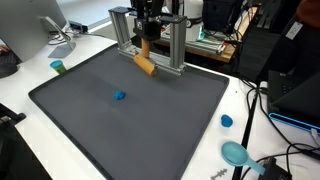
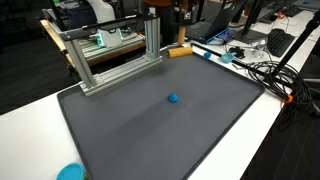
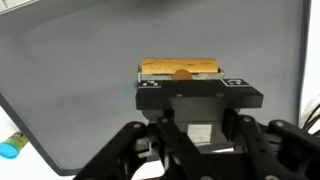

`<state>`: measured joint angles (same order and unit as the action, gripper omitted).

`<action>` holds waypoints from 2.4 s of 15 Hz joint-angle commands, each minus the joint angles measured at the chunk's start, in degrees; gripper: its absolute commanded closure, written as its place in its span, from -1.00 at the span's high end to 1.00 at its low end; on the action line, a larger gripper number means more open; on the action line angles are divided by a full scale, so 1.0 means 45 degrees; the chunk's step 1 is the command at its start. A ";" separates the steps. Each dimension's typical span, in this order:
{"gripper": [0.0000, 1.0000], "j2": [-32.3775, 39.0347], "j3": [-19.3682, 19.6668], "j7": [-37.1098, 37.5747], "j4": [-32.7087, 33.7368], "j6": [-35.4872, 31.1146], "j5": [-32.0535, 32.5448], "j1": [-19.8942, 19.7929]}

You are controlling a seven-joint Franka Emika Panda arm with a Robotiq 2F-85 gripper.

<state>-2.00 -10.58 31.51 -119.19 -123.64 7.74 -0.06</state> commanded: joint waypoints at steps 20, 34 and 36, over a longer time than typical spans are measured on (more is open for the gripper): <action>-0.07 0.3081 0.2474 -0.5076 0.2534 -0.2477 -0.0960 0.0004; -0.07 0.4243 0.2218 -1.0918 0.2398 -0.1685 -0.2586 -0.1277; -0.57 0.4061 0.2144 -1.1567 0.2389 -0.1340 -0.2997 -0.1421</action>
<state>16.25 -1.22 -20.55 -108.54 -129.80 -5.68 -6.74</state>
